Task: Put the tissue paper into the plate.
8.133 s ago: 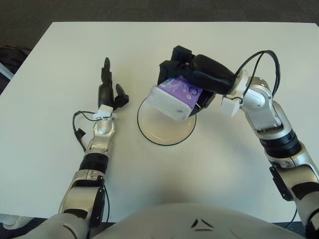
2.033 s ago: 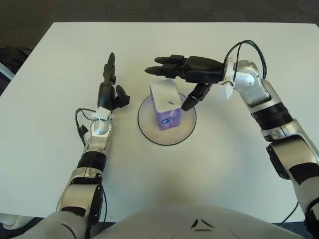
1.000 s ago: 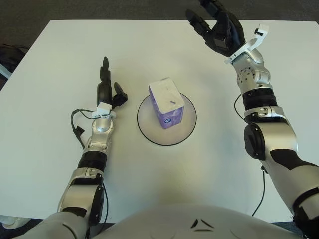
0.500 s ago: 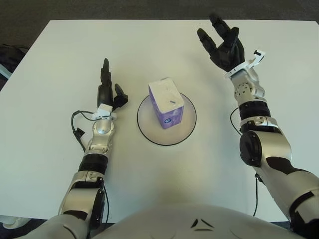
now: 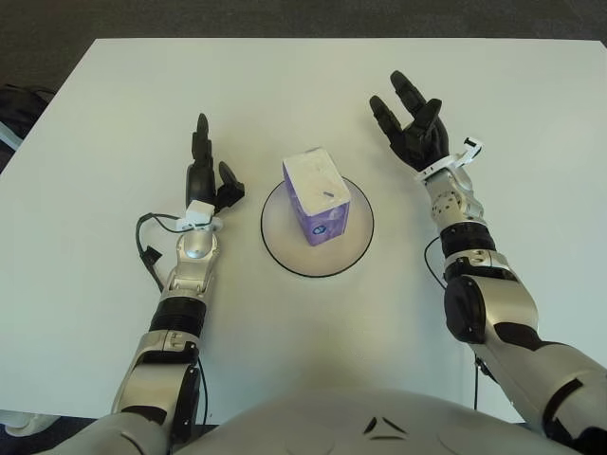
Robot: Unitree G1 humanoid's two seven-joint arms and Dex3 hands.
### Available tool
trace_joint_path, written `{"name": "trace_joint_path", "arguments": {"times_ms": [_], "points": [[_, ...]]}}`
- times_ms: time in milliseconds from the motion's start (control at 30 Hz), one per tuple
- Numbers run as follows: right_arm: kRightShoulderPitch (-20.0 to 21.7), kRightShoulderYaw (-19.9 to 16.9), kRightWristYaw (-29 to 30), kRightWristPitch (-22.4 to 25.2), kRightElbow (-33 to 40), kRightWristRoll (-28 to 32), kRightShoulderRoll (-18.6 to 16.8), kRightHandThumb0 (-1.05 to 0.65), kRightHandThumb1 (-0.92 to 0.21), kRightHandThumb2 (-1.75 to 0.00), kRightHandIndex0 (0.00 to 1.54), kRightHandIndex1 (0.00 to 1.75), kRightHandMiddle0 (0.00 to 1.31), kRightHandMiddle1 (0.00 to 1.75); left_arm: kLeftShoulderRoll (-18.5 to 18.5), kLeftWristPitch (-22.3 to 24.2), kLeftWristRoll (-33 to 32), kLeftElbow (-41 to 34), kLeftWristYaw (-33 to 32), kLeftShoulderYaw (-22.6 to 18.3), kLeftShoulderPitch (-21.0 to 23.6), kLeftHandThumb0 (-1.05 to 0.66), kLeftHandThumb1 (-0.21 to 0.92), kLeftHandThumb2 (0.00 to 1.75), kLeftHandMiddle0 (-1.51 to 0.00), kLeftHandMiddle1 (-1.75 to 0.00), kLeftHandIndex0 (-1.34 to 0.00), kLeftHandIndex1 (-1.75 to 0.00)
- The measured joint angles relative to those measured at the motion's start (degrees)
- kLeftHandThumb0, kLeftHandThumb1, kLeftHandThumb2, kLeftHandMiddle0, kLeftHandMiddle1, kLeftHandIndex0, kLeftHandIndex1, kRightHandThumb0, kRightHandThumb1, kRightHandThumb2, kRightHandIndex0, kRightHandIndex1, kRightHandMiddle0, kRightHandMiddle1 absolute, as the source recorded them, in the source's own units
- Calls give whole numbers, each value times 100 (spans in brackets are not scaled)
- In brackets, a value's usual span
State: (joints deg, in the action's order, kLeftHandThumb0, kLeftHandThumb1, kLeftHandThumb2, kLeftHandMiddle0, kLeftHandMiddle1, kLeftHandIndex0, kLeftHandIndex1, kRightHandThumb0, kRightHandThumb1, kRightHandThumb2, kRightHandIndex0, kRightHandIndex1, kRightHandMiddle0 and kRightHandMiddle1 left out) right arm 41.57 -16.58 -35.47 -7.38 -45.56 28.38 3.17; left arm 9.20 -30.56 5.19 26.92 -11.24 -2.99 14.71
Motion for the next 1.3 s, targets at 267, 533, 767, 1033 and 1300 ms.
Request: {"name": "trace_joint_path", "arguments": {"times_ms": [267, 533, 767, 1033, 1300], "points": [[-367, 33, 22, -229, 149, -75, -78, -105, -92, -110, 1, 0, 0, 13, -22, 43, 0, -117, 2, 9, -85, -95, 92, 119, -4, 0, 0, -7], [-906, 163, 239, -755, 524, -437, -177, -105, -92, -101, 1, 0, 0, 12, -38, 94, 0, -223, 7, 35, -183, -94, 92, 120, -4, 0, 0, -7], [-1306, 362, 738, -1273, 938, -933, -271, -100, -92, -101, 4, 1, 0, 22, -41, 125, 0, -238, 8, 56, -203, -94, 92, 120, -4, 0, 0, -5], [-1786, 649, 1458, -1697, 1462, -1610, -322, -88, -92, -104, 7, 2, 0, 24, -43, 125, -2, -252, 10, 60, -217, -95, 92, 118, -5, 0, 0, -5], [-2142, 982, 2844, -2322, 1730, -3087, -278, -85, -92, -96, 2, 0, 0, 10, -51, 124, -3, -329, 19, 62, -266, -95, 92, 118, -4, 0, 0, -6]]}}
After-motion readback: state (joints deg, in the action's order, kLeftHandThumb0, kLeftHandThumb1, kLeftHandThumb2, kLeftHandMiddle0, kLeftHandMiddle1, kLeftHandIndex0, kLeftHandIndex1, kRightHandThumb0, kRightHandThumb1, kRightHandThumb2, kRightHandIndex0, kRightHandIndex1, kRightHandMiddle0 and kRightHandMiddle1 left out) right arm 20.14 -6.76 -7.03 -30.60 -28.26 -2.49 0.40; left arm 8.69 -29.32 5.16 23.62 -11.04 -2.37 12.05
